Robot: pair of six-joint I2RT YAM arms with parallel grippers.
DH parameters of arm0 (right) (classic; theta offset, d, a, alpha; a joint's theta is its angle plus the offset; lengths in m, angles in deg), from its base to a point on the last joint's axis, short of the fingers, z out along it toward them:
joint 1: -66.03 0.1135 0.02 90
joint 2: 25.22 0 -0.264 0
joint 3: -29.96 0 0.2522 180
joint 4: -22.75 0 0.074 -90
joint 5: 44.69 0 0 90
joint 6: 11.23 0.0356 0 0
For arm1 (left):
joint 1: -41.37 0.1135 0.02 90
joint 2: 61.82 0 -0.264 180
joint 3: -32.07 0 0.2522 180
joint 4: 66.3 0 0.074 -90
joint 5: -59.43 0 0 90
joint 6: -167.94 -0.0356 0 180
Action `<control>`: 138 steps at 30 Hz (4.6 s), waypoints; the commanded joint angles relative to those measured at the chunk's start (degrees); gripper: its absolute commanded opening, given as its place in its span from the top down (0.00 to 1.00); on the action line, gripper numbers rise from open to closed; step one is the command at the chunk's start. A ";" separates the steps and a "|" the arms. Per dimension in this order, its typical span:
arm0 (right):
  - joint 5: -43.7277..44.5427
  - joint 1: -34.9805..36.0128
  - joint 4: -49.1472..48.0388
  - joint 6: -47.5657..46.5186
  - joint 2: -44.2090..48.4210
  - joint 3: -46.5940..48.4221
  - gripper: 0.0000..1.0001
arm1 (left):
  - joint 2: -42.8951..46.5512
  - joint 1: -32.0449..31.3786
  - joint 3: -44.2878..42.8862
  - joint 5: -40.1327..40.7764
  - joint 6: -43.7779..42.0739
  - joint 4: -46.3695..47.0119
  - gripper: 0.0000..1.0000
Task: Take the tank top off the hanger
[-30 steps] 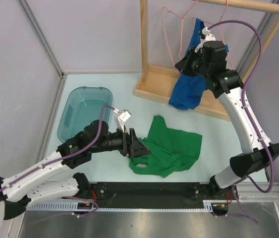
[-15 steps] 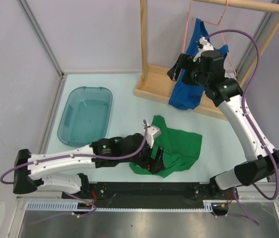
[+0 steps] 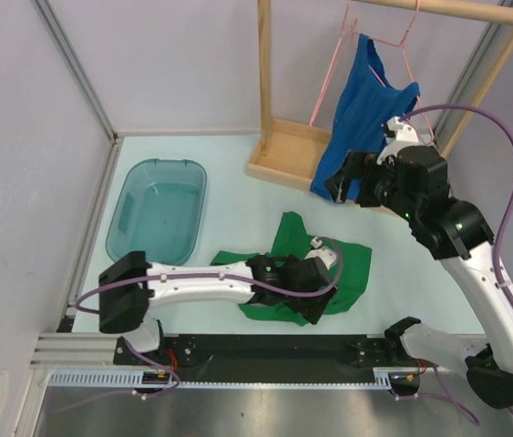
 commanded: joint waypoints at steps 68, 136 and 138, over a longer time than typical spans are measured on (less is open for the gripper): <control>5.15 -0.10 15.55 -1.78 9.53 -7.03 0.00 | 20.02 78.42 2.08 -17.56 -14.73 2.32 0.67; -16.65 -29.55 -12.75 -19.88 -31.34 30.25 0.22 | 13.08 -12.55 7.36 -2.27 4.17 21.66 0.14; -14.36 -28.67 -12.05 -20.59 -31.52 30.16 0.32 | 13.17 -12.55 7.80 -2.53 4.43 21.84 0.14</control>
